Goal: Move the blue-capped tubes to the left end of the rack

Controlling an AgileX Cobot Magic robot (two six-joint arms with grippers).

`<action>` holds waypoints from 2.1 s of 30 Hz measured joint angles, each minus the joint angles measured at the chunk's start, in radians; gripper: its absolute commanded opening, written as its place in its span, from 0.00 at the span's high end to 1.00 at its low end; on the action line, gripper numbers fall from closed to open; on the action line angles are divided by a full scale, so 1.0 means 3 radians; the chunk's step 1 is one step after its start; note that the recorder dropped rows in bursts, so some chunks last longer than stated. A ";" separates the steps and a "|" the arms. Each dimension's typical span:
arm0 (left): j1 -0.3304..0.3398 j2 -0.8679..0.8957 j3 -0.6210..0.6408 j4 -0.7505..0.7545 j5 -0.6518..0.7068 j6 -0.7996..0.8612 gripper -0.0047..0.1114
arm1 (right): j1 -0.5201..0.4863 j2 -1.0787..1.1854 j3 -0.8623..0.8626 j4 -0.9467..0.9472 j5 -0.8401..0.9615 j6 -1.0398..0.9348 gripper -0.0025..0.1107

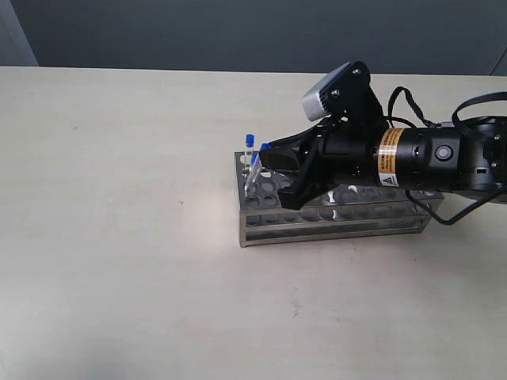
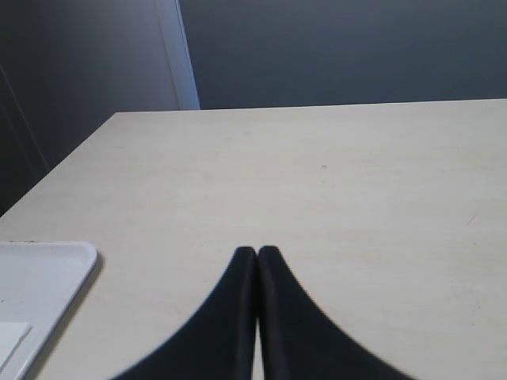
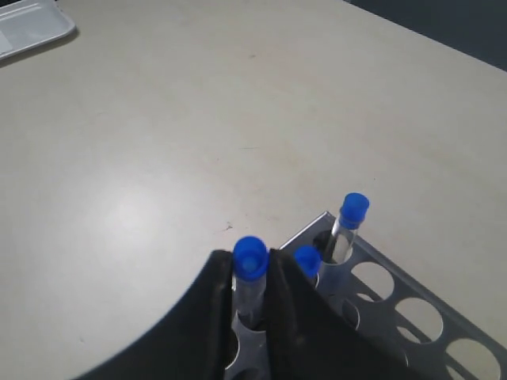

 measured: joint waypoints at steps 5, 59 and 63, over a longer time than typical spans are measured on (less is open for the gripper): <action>0.0000 0.0000 0.0000 0.0000 0.0000 0.0000 0.96 | 0.0000 0.0000 0.0000 0.0000 -0.0007 0.0008 0.75; 0.0000 0.0000 0.0000 0.0000 0.0000 0.0000 0.96 | -0.0810 0.0347 0.0507 0.3102 0.0006 -0.2411 0.54; 0.0000 0.0000 0.0000 0.0000 0.0000 0.0000 0.96 | -0.0810 0.0308 0.0507 0.3014 -0.0002 -0.2384 0.54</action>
